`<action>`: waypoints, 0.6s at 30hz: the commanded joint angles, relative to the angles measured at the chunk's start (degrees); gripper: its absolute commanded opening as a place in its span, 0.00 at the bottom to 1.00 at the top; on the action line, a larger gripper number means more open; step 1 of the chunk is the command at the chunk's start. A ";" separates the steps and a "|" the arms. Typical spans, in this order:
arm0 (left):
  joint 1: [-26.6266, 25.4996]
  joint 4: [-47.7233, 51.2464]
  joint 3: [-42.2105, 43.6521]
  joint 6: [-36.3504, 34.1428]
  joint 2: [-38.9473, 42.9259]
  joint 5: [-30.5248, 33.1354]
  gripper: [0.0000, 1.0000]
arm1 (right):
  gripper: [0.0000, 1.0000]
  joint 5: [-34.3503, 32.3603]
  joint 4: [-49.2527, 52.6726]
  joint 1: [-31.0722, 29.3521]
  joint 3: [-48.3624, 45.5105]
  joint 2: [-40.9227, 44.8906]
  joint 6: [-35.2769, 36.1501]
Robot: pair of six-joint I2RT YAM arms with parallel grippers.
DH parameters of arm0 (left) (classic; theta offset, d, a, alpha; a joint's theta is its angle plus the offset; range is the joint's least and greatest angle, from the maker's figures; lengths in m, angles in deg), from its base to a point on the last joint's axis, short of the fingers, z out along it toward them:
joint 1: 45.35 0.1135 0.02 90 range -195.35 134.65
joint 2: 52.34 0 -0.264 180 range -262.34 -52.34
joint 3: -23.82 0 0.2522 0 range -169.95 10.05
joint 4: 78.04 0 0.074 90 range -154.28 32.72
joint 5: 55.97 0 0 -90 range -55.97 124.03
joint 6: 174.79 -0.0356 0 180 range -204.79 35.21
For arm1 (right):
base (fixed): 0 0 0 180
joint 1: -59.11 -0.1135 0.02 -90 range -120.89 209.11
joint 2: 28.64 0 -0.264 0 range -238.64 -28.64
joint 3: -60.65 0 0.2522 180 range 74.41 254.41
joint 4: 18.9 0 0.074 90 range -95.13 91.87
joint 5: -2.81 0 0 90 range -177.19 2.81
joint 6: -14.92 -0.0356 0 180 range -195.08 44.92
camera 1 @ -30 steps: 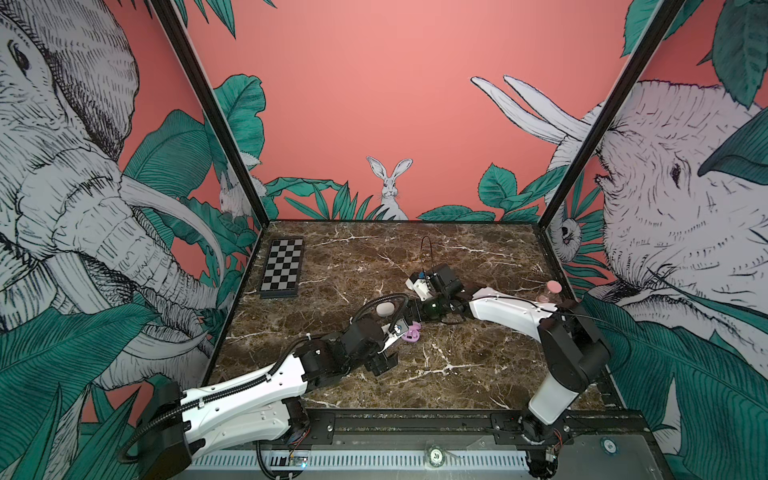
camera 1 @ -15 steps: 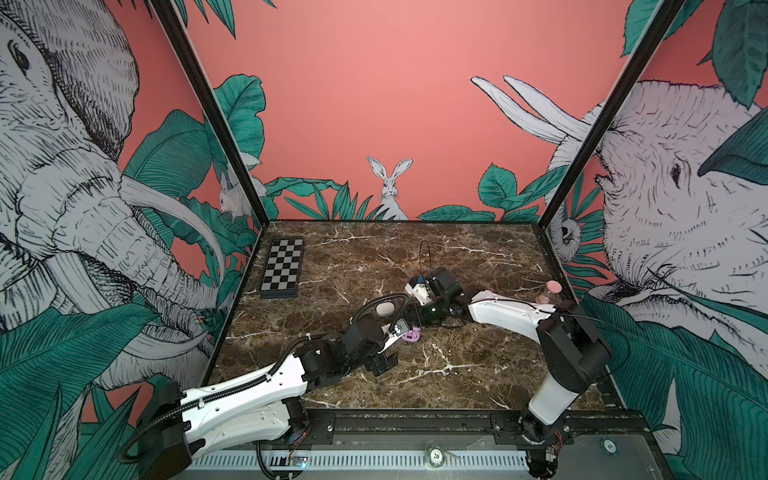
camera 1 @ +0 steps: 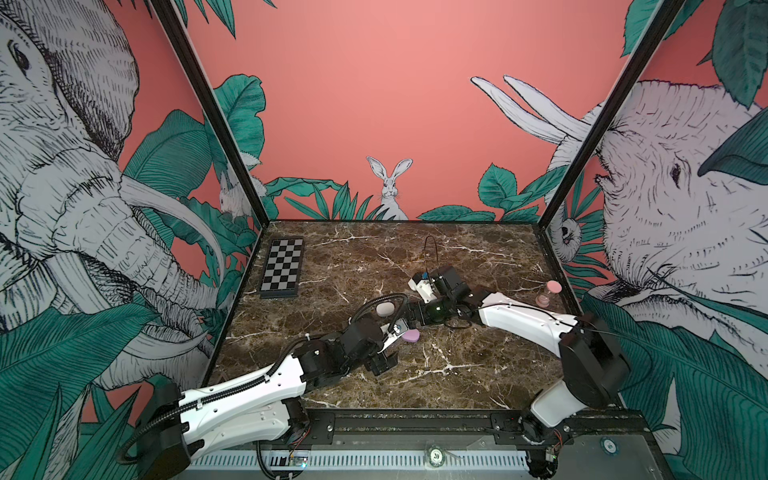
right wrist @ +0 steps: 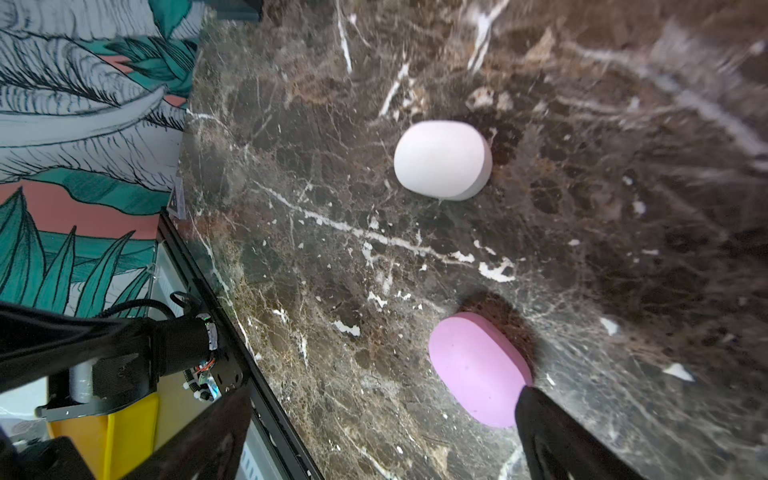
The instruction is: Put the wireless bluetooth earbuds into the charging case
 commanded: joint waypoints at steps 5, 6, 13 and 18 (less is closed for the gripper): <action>0.49 -2.56 1.69 2.26 3.71 7.21 0.99 | 0.98 -11.47 6.99 1.48 2.56 8.71 4.42; 0.79 -2.73 1.70 2.85 4.13 8.74 0.99 | 0.98 -13.66 7.85 1.73 2.82 9.91 4.95; 9.28 -5.22 2.90 9.27 8.31 13.25 0.99 | 0.98 -35.44 3.41 2.45 -3.75 22.67 9.68; 18.29 -10.50 5.94 12.62 11.35 16.88 0.99 | 0.98 -54.88 -4.84 3.74 -12.08 31.70 14.02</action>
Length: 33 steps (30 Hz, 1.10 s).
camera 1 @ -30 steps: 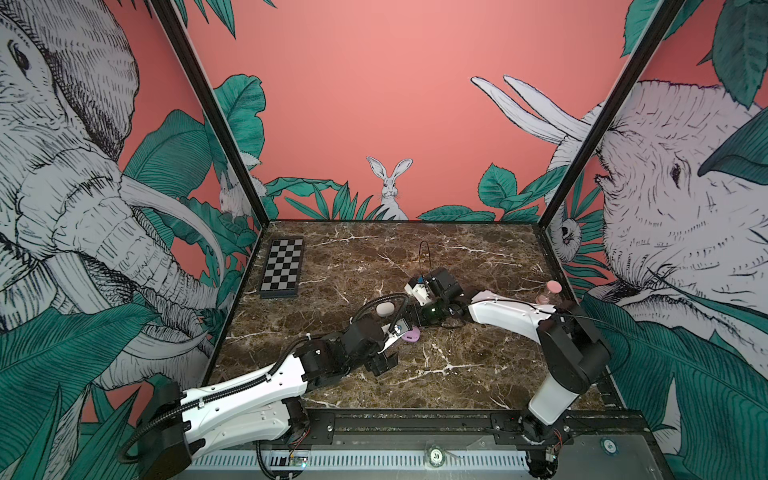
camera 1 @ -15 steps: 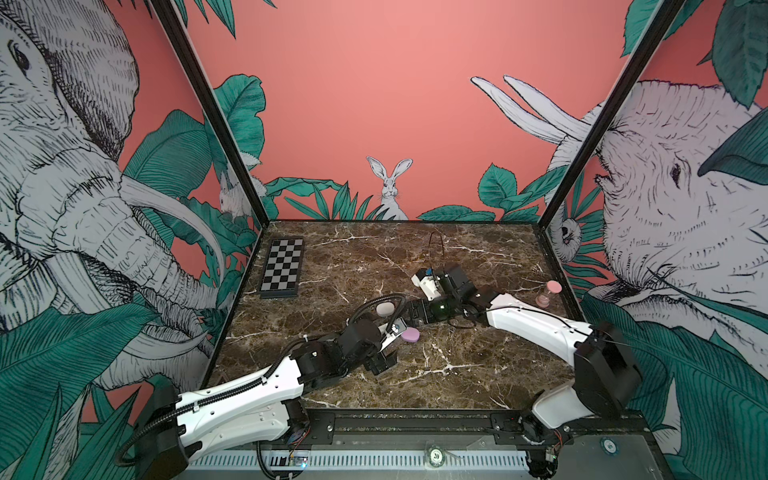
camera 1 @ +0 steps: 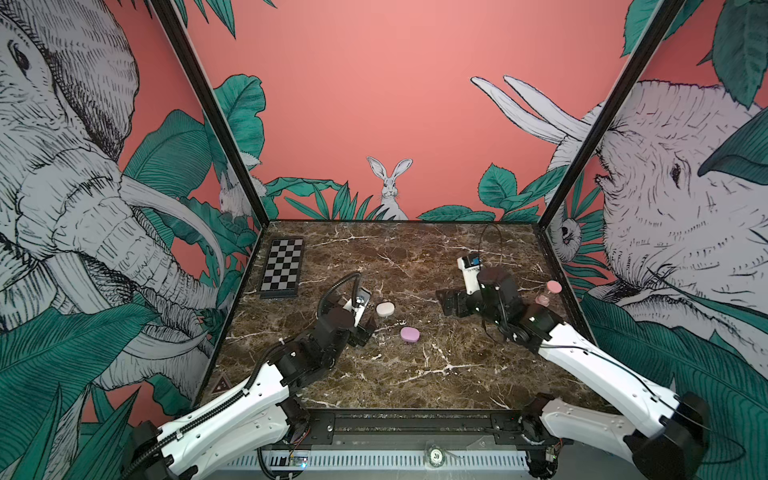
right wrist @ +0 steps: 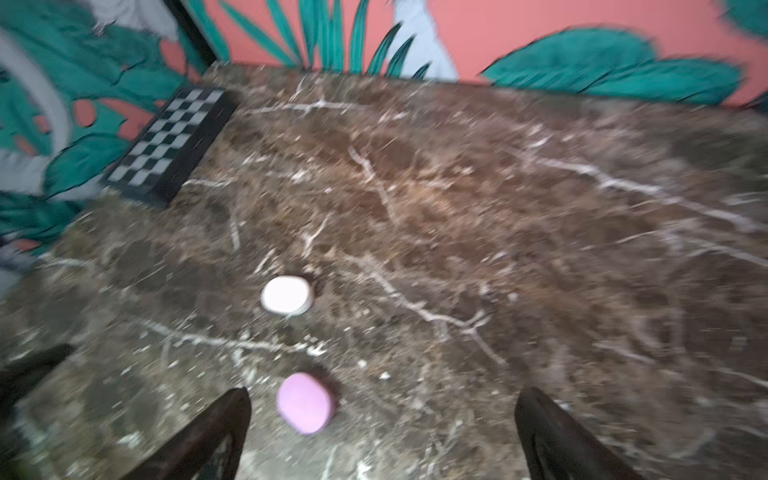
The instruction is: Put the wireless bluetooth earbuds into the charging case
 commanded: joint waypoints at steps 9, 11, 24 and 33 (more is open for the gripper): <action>20.33 -6.29 1.84 13.31 1.22 3.13 0.99 | 0.98 -27.08 -15.84 13.43 -11.53 -1.25 3.12; 22.17 -8.40 2.42 13.61 -1.65 3.41 0.99 | 0.98 -28.36 -17.38 15.33 -12.38 -2.76 3.14; 31.85 -21.98 1.54 8.17 -20.96 2.54 0.99 | 0.98 -33.96 -36.29 23.29 -19.89 -10.27 10.87; 36.84 -33.59 2.75 2.13 -28.34 -1.66 0.99 | 0.98 -31.51 -49.05 25.88 -22.84 -16.36 16.41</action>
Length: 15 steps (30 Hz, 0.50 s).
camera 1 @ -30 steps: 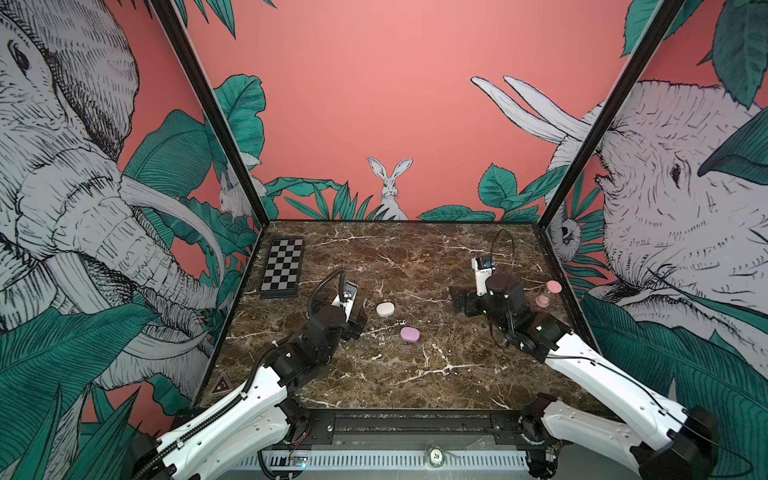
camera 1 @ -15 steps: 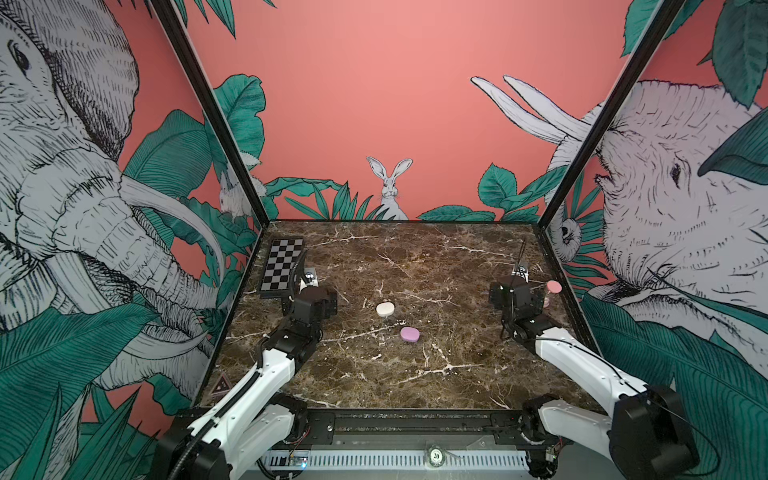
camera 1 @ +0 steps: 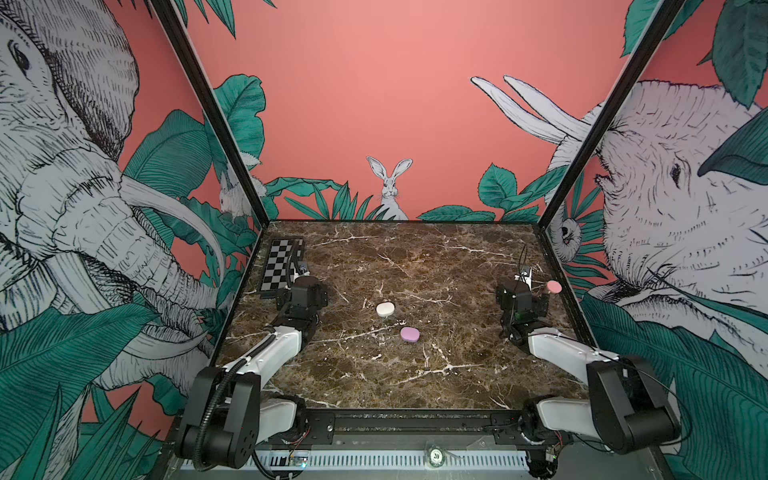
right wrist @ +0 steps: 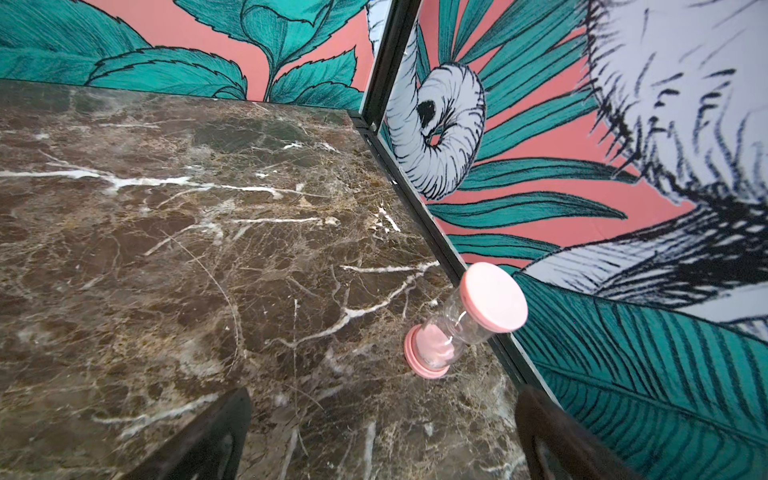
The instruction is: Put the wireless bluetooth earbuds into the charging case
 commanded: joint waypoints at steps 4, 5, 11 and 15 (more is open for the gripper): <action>2.84 -18.21 4.81 -4.33 -5.98 -2.67 0.99 | 0.98 3.91 -10.94 2.95 -1.96 -1.70 3.27; 3.24 -20.92 5.07 -4.82 -7.31 -3.84 0.99 | 0.98 3.95 -12.27 3.06 -2.29 -2.22 3.55; 4.09 -27.97 4.80 -7.39 -13.08 -6.26 0.99 | 0.98 4.71 -15.50 3.19 -3.38 -2.86 3.85; 5.91 -29.24 4.06 -7.94 -15.68 -12.85 0.99 | 0.98 5.31 -16.18 3.41 -3.39 -3.23 3.93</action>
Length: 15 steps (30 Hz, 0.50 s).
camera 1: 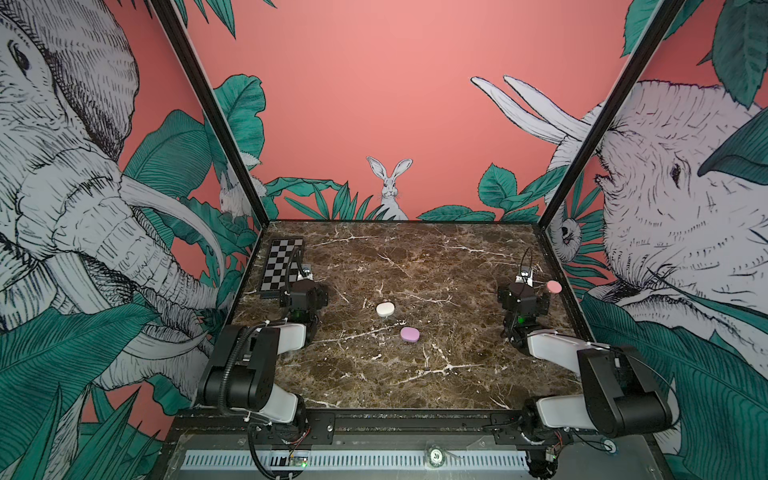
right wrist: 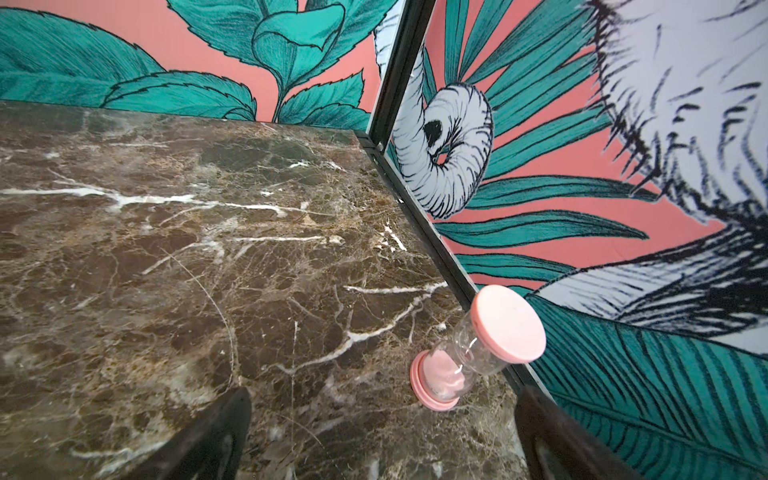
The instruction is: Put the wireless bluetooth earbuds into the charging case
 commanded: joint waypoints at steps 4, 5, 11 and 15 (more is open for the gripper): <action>3.60 -7.57 1.35 -1.08 -1.43 -11.35 0.99 | 0.98 1.50 -6.18 0.35 -0.60 -2.56 0.48; 3.60 -7.75 1.37 -1.07 -1.48 -11.33 0.99 | 0.98 1.73 -7.66 0.34 -0.90 -3.57 0.63; 2.99 -10.78 2.63 -1.61 -2.10 -10.74 0.99 | 0.98 4.17 -8.83 0.62 -0.26 -6.77 1.07; 2.86 -10.97 2.69 -1.54 -2.18 -10.65 0.99 | 0.98 12.21 -9.02 3.11 -0.74 -6.93 0.92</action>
